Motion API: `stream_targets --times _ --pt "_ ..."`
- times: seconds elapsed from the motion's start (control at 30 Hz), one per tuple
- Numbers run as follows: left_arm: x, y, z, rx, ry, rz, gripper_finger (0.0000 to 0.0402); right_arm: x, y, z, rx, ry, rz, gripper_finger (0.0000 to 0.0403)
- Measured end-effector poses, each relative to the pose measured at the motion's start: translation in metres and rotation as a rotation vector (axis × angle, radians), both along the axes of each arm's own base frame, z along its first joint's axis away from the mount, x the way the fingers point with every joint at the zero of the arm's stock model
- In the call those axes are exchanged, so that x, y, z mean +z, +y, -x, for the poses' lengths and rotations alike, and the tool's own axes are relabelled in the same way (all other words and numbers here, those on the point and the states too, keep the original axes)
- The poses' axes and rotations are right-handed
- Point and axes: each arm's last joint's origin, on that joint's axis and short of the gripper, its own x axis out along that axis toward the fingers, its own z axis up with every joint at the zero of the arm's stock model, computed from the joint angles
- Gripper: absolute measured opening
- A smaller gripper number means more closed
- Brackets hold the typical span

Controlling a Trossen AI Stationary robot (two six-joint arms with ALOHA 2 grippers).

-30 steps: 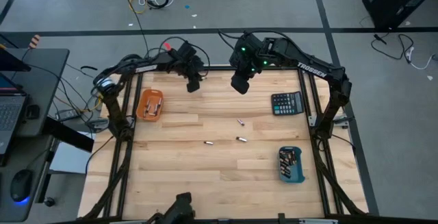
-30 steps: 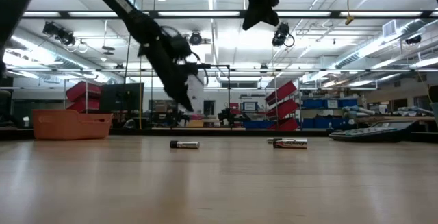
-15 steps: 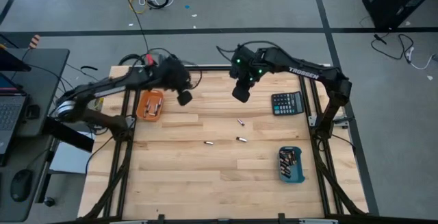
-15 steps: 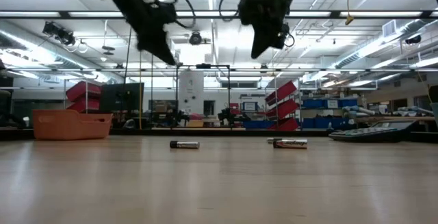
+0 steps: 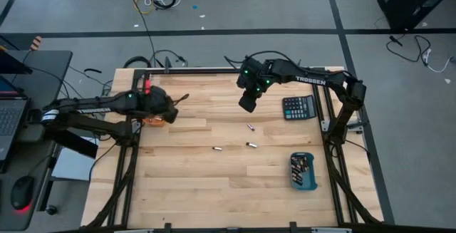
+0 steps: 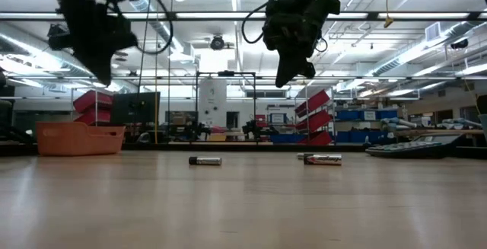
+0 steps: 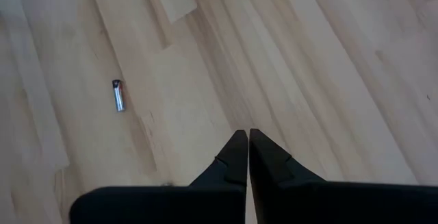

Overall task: Sort batteries
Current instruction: Put the silver battery into the orange bin

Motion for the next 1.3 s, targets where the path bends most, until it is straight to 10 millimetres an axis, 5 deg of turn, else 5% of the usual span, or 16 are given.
stream_targets --times 0.17,1.07,1.3 --pt "-0.019 -0.001 0.005 0.027 0.038 0.032 0.0002 0.0 0.003 -0.002 0.014 -0.008 -0.013 0.0002" --pt "-0.011 0.0 0.0 -0.025 0.025 -0.005 0.0 0.001 0.003 -0.004 0.015 -0.039 -0.01 0.0003" --pt "-0.013 -0.006 0.0 -0.14 0.058 0.119 0.0 0.005 0.001 -0.01 0.024 -0.108 0.025 0.0"
